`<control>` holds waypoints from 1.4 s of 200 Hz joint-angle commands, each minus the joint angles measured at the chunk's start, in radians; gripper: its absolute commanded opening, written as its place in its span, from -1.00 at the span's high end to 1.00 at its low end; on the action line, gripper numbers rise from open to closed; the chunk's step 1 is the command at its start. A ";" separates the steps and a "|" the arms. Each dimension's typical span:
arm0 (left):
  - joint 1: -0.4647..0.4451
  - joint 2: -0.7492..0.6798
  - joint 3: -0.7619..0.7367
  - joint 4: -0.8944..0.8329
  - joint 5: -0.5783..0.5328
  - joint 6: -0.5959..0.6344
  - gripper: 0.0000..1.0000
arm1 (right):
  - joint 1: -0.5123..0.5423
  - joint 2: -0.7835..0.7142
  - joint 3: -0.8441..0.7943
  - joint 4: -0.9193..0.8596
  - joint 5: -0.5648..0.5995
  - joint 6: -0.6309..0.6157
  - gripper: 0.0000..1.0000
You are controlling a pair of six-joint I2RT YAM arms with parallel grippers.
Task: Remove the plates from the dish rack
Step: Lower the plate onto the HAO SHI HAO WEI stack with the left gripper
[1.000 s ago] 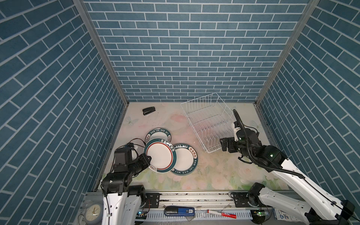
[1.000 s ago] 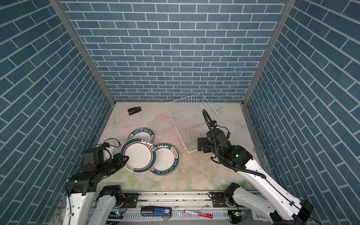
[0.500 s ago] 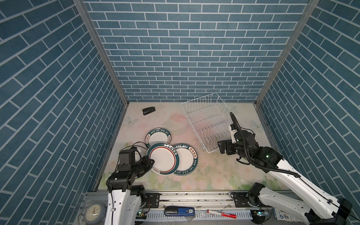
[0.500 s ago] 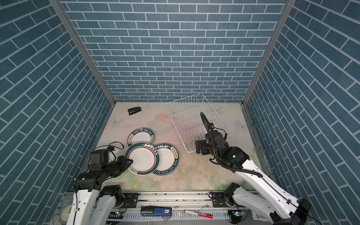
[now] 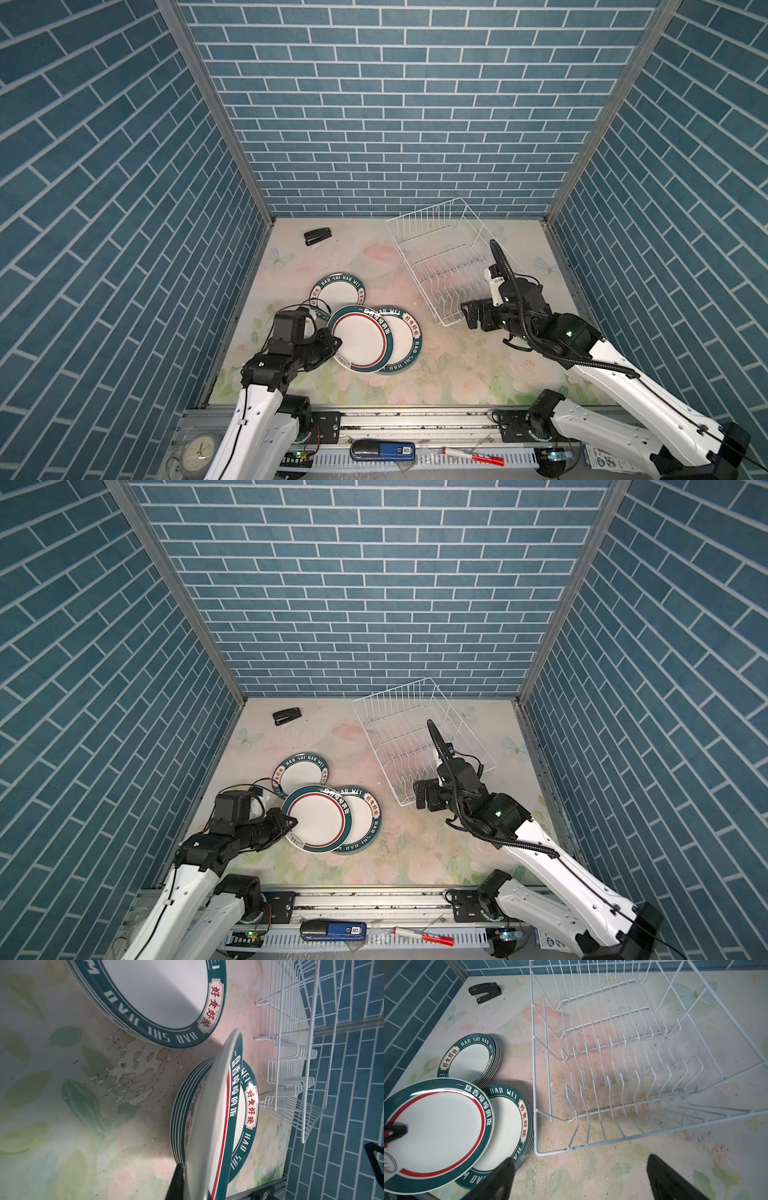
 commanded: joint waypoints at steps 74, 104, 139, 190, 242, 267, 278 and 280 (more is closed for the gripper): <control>-0.188 0.161 -0.010 0.220 -0.125 -0.085 0.89 | -0.001 -0.029 -0.041 -0.003 -0.015 -0.010 -0.98; -0.194 0.188 -0.011 0.220 -0.136 -0.084 0.67 | -0.001 -0.030 -0.043 -0.006 -0.021 -0.013 -0.98; -0.200 0.200 0.002 0.196 -0.163 -0.072 0.41 | -0.001 -0.027 -0.048 -0.004 -0.029 -0.013 -0.98; -0.236 0.276 0.031 0.201 -0.190 -0.049 0.21 | -0.001 -0.011 -0.064 -0.010 -0.042 -0.017 -0.98; -0.263 0.317 0.110 0.142 -0.235 -0.013 0.07 | -0.002 -0.029 -0.074 -0.024 -0.042 -0.022 -0.98; -0.279 0.348 0.127 0.134 -0.241 0.014 0.07 | -0.001 -0.039 -0.088 -0.021 -0.037 -0.020 -0.98; -0.287 0.368 0.130 0.139 -0.244 0.016 0.06 | 0.000 -0.043 -0.092 -0.021 -0.038 -0.019 -0.98; -0.289 0.371 0.129 0.140 -0.243 0.017 0.06 | 0.001 -0.044 -0.091 -0.022 -0.038 -0.019 -0.98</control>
